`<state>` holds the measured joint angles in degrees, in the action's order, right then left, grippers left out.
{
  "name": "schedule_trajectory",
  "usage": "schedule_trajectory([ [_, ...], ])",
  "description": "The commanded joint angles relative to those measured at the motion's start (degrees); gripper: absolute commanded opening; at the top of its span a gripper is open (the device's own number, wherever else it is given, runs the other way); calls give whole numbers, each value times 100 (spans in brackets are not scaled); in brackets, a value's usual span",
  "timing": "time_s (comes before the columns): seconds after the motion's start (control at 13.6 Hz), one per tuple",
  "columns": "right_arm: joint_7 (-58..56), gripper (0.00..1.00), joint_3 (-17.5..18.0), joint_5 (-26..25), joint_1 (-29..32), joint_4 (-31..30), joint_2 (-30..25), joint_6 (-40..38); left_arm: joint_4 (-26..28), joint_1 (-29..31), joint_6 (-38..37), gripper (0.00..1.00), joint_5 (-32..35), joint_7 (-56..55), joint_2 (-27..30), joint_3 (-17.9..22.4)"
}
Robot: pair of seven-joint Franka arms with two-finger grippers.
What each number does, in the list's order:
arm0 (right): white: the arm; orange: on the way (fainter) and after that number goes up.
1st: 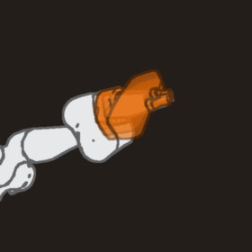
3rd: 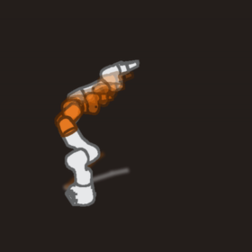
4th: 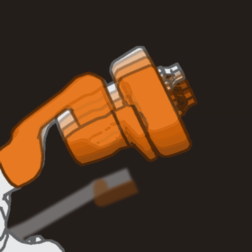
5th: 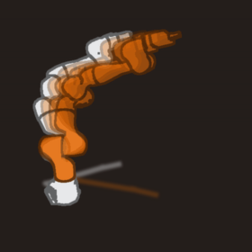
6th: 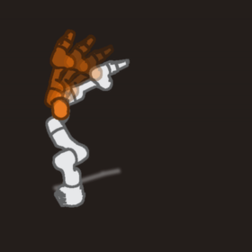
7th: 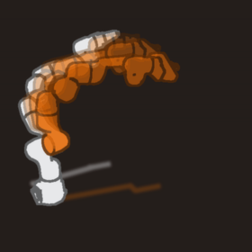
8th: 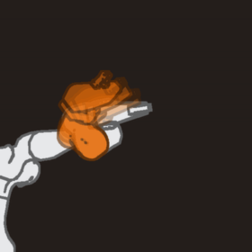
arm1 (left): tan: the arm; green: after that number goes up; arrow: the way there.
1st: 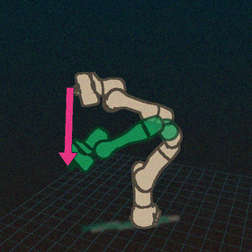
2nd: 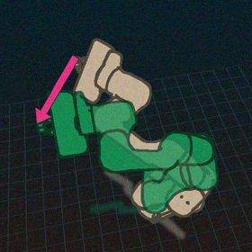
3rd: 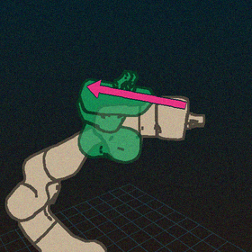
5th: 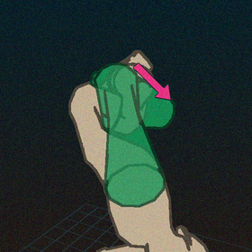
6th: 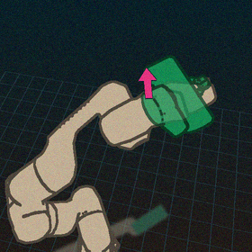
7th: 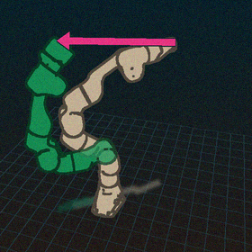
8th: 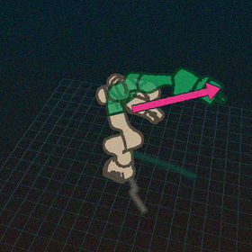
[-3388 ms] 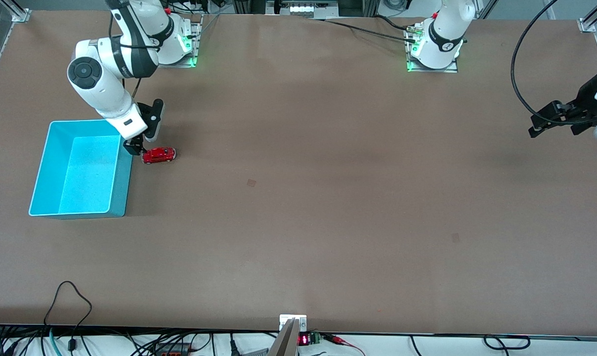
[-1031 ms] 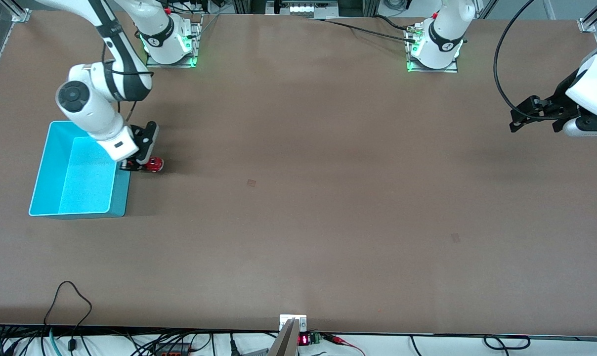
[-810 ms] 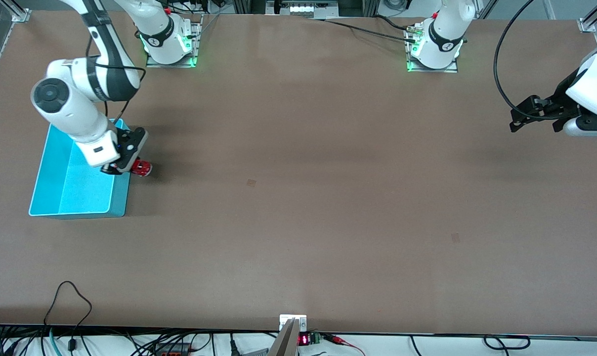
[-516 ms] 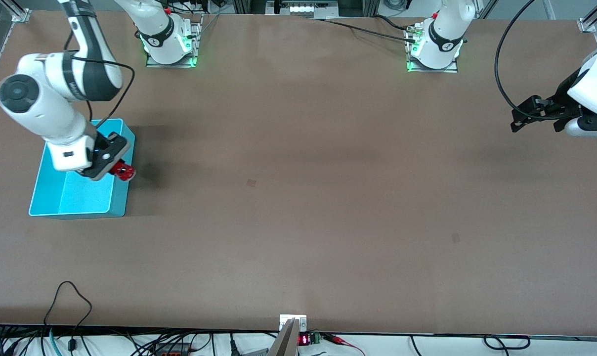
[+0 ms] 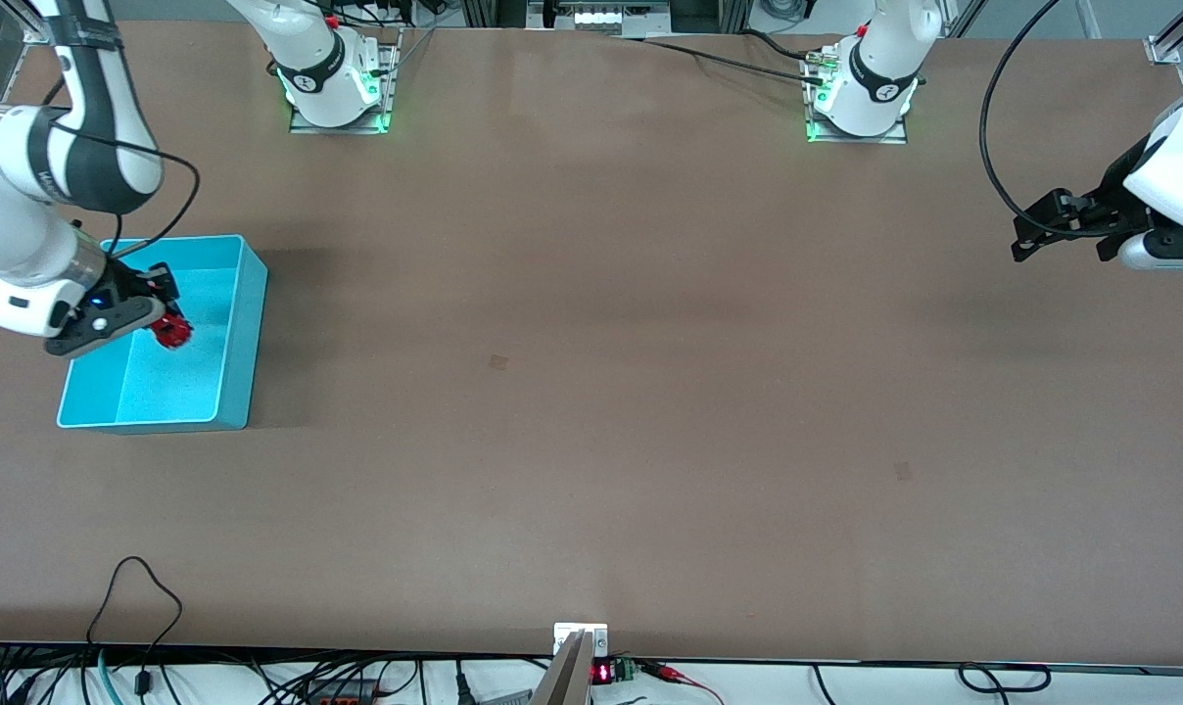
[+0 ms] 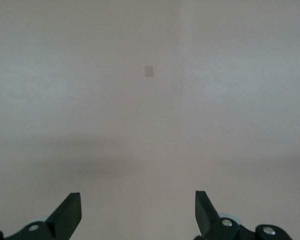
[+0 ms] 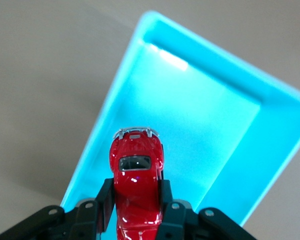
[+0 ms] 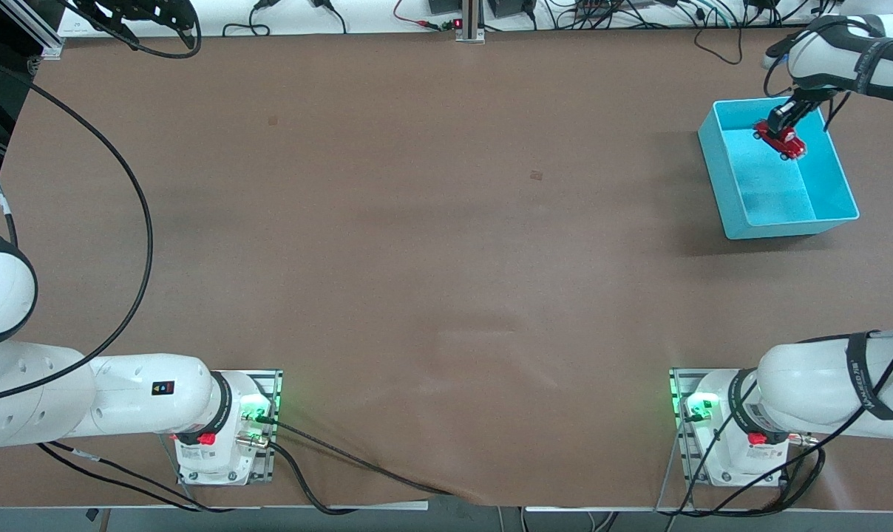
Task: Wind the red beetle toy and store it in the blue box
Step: 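Lift the red car with the right gripper over the blue box, then lower the car into the blue box and open the right gripper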
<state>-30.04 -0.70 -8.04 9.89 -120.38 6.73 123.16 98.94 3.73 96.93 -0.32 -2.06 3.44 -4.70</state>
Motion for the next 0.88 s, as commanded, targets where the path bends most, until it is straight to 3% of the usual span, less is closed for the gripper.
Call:
schedule_trajectory([
  [0.0, 1347, 0, -141, -4, 22, 32, 188, -152, -24, 14, -87, 100, -30, -22, 51, -31],
  [0.29, 2150, 0, -150, -4, 171, -21, 680, -90, -33, -21, -104, 100, -30, -22, 60, -66],
  [0.81, 2556, 1, -159, -4, 320, -91, 1225, -55, -68, -65, -245, 100, -30, -22, 51, -101],
])
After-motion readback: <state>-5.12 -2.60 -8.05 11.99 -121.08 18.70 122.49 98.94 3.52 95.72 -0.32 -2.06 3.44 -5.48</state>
